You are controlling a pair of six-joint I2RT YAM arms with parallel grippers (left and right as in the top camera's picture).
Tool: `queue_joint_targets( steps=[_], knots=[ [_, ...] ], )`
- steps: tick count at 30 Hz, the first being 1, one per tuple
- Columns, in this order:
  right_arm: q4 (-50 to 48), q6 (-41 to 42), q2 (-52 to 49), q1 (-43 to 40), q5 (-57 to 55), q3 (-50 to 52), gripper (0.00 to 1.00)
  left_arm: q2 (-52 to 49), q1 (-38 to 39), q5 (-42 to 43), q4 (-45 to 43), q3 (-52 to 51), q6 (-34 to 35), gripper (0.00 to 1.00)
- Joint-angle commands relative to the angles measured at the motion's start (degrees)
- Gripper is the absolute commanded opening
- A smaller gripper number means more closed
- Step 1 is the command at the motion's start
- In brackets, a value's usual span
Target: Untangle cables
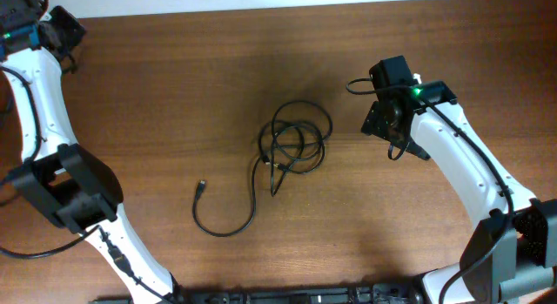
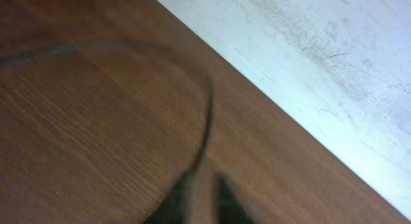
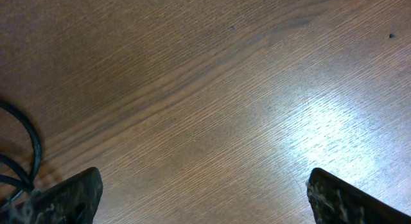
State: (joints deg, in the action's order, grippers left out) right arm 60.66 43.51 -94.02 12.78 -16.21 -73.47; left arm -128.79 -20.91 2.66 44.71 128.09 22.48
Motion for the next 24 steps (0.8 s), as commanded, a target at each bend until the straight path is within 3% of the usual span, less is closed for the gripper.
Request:
queue_joint_targets(
  steps=[1,2,3,5,8,11,12,13,14,16,17,19,24],
  knots=[
    [0.0,-0.2,-0.1,0.0,0.1,0.2,0.98,-0.9,-0.7,-0.1,1.4,-0.5,-0.2,0.58],
    [0.0,-0.2,-0.1,0.0,0.1,0.2,0.99,-0.9,-1.4,-0.6,2.2,-0.5,-0.2,0.73],
    [0.0,-0.2,-0.1,0.0,0.1,0.2,0.98,-0.9,-2.7,-1.0,3.7,-0.5,-0.2,0.77],
    [0.0,-0.2,-0.1,0.0,0.1,0.2,0.98,-0.9,-5.6,-1.6,7.3,-0.5,-0.2,0.8],
    [0.0,-0.2,-0.1,0.0,0.1,0.2,0.98,-0.9,-11.1,-10.8,16.5,-0.5,1.5,0.87],
    [0.0,-0.2,-0.1,0.0,0.1,0.2,0.98,-0.9,-17.1,-13.5,22.1,-1.2,4.7,0.85],
    [0.0,-0.2,-0.1,0.0,0.1,0.2,0.98,-0.9,-18.3,-13.4,22.3,-1.9,2.2,0.75],
    [0.0,-0.2,-0.1,0.0,0.1,0.2,0.98,-0.9,-19.1,-13.4,22.0,-2.9,-1.2,0.74],
    [0.0,-0.2,-0.1,0.0,0.1,0.2,0.98,-0.9,-19.8,-13.4,21.8,-4.4,-4.9,0.8],
    [0.0,-0.2,-0.1,0.0,0.1,0.2,0.99,-0.9,-20.3,-13.4,21.3,-8.6,-15.2,0.74],
    [0.0,-0.2,-0.1,0.0,0.1,0.2,0.98,-0.9,-20.4,-13.5,20.2,-12.0,-19.8,0.81],
    [0.0,-0.2,-0.1,0.0,0.1,0.2,0.98,-0.9,-20.8,-13.4,19.2,-15.1,-20.6,0.93],
    [0.0,-0.2,-0.1,0.0,0.1,0.2,0.98,-0.9,-23.6,-12.9,13.9,-21.8,-20.9,0.94]
  ],
)
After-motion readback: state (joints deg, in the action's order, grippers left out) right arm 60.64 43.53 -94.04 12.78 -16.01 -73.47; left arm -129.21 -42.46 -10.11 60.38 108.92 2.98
